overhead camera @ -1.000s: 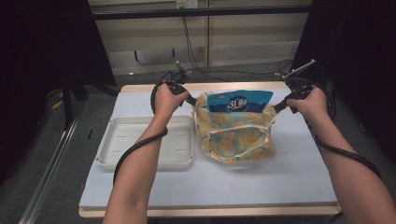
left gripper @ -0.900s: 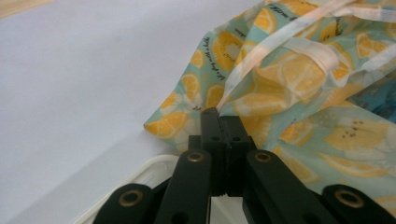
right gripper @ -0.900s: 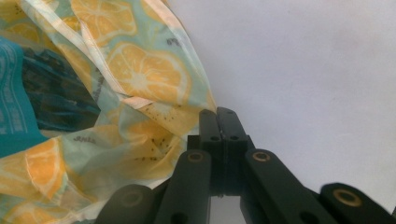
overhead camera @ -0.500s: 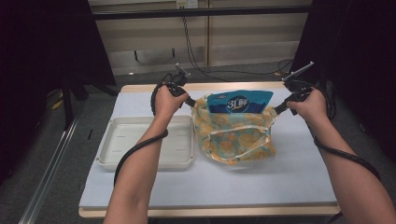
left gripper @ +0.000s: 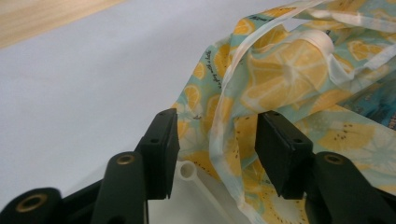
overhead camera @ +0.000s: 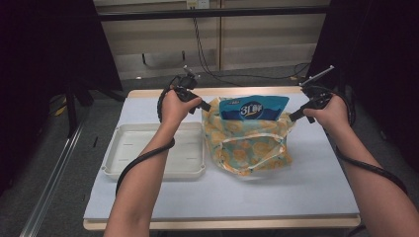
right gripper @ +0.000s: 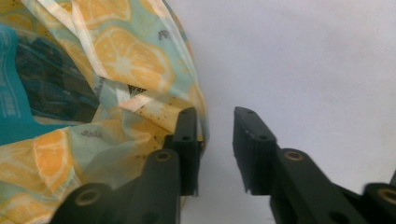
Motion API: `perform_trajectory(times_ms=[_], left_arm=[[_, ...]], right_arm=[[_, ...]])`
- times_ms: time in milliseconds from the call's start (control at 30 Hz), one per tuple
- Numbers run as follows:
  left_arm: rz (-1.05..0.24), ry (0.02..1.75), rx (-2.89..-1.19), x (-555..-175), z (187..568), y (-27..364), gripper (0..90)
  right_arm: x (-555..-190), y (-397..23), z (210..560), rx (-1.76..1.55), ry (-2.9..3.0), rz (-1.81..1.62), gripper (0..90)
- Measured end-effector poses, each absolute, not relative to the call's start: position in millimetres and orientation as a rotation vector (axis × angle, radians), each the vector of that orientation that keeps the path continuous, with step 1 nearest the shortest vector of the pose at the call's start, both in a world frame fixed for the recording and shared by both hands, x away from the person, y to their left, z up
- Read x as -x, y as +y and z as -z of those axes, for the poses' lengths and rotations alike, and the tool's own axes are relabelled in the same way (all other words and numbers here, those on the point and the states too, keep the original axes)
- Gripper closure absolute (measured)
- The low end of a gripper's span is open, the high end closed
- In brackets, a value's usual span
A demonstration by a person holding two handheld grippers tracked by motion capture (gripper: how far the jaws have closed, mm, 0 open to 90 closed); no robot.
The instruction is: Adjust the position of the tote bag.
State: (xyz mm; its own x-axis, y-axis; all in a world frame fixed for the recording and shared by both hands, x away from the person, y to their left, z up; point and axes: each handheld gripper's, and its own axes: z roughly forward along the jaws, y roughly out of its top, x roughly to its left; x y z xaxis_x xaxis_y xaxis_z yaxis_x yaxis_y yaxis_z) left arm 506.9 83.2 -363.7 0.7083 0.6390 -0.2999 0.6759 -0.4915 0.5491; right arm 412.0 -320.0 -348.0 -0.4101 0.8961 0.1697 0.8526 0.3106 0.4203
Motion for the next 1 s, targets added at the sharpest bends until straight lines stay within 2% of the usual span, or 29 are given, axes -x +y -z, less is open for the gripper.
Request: perform_trajectory(times_ms=[233,367,500,667,800,900,1000], left_arm=[[0.079,0.972,-2.272,-500,357,85,46.7],[0.057,0.95,-2.299,-495,354,86,38.0],[0.054,0.943,-2.298,-491,353,90,36.1],[0.053,0.936,-2.296,-488,354,93,37.4],[0.057,0.918,-2.298,-489,357,93,40.7],[0.067,0.918,-2.295,-489,359,91,40.8],[0.069,0.91,-2.302,-490,362,90,41.3]], right_arm=[[-406,-318,340,-1.62,2.481,-0.691,61.4],[-403,-316,337,-1.622,2.472,-0.675,52.1],[-401,-317,333,-1.615,2.473,-0.686,51.5],[-399,-314,329,-1.596,2.51,-0.731,60.7],[-402,-312,326,-1.58,2.503,-0.75,79.1],[-404,-312,327,-1.576,2.518,-0.762,89.7],[-407,-316,330,-1.605,2.509,-0.742,90.0]])
